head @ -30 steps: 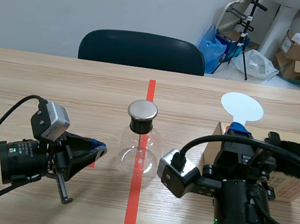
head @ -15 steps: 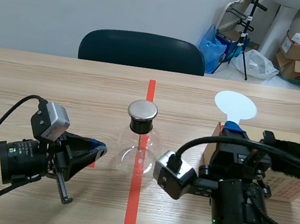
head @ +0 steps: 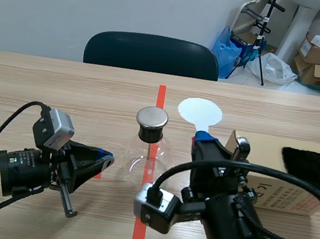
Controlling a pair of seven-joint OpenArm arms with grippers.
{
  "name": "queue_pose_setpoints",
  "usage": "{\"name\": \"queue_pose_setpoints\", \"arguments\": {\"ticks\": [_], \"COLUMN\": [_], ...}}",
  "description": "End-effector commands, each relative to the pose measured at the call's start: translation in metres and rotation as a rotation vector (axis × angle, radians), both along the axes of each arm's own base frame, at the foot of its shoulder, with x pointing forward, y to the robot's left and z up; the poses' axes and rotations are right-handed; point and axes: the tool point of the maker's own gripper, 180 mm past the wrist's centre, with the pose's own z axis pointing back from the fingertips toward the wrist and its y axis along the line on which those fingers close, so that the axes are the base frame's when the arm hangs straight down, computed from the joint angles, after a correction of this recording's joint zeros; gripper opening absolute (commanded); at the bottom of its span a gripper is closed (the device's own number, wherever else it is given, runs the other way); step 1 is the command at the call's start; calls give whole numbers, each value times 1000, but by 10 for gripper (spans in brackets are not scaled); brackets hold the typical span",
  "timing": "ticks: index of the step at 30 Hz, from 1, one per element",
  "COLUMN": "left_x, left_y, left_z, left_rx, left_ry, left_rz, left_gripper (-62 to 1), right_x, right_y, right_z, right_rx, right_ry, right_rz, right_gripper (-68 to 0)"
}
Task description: Do the electroscope experiment
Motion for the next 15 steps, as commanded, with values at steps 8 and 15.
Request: {"name": "queue_pose_setpoints", "arguments": {"ticks": [8,15], "left_x": [3,3], "left_y": [-5,-5], "left_z": [11,11], "left_rx": [-33,-33], "left_ry": [-26,-26], "left_rz": [-5,-5], "left_gripper": [-577,-577], "right_x": [-4,-16], "right_y": [22,40], "right_z": [18,17], "right_rx": [5,-3], "right_ry": [-60,-60], "right_rz": [146,261], "right_gripper": [-658,-658]}}
